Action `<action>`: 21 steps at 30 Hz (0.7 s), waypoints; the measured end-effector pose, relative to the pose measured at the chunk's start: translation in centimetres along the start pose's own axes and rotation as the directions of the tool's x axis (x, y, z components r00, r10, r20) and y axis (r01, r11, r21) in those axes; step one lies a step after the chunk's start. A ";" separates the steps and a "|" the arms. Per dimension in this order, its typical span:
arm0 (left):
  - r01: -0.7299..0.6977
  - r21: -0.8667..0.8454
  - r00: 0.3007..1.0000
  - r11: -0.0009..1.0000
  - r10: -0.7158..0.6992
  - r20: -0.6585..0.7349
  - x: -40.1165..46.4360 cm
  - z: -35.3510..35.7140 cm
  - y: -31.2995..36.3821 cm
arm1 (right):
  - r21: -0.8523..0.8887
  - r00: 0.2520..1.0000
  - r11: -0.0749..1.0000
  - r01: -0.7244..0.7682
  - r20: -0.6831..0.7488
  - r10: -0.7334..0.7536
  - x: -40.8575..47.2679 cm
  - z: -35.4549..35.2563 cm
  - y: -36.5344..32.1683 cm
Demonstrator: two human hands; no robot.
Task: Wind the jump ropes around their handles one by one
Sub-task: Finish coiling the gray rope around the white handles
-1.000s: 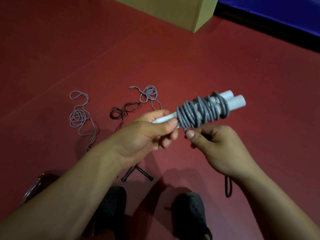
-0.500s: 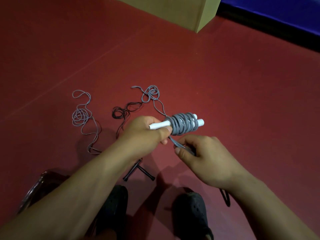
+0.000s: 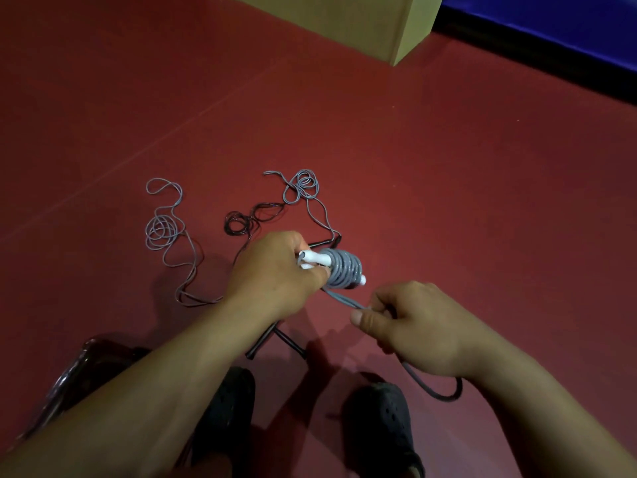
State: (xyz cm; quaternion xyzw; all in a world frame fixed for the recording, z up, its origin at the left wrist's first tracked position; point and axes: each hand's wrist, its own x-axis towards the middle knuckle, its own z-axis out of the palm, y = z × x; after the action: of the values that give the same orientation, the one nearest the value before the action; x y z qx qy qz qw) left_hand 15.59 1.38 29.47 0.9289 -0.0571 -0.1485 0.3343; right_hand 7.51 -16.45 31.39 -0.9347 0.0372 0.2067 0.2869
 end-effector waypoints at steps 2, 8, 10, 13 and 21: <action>0.002 0.008 1.000 1.000 -0.002 0.009 0.1 0.1 -0.2 | 0.073 1.000 0.997 -0.008 -0.006 0.008 -0.2 -0.2 0.0; -0.058 0.012 0.996 0.998 0.057 0.075 0.0 0.0 -0.2 | 0.158 0.971 0.987 0.039 -0.241 0.000 -0.1 -0.2 0.4; -0.104 0.000 0.987 0.995 0.103 0.125 -0.3 0.3 -0.2 | 0.141 0.946 0.988 0.055 -0.325 -0.006 0.0 0.0 0.6; -0.165 -0.016 0.963 0.986 0.165 0.213 -0.7 0.9 -0.1 | 0.105 0.904 0.990 0.090 -0.426 -0.037 0.1 0.1 0.6; -0.207 -0.096 0.879 0.974 0.228 0.419 -1.1 0.8 0.7 | 0.182 0.858 0.983 0.034 -0.510 0.065 0.5 -0.2 1.1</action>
State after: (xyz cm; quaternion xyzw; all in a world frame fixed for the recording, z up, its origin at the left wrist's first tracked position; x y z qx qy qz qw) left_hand 14.24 0.60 29.56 0.8531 -0.2290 -0.3112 0.3505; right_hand 7.85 -17.45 30.82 -0.9248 0.1389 -0.0518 0.3504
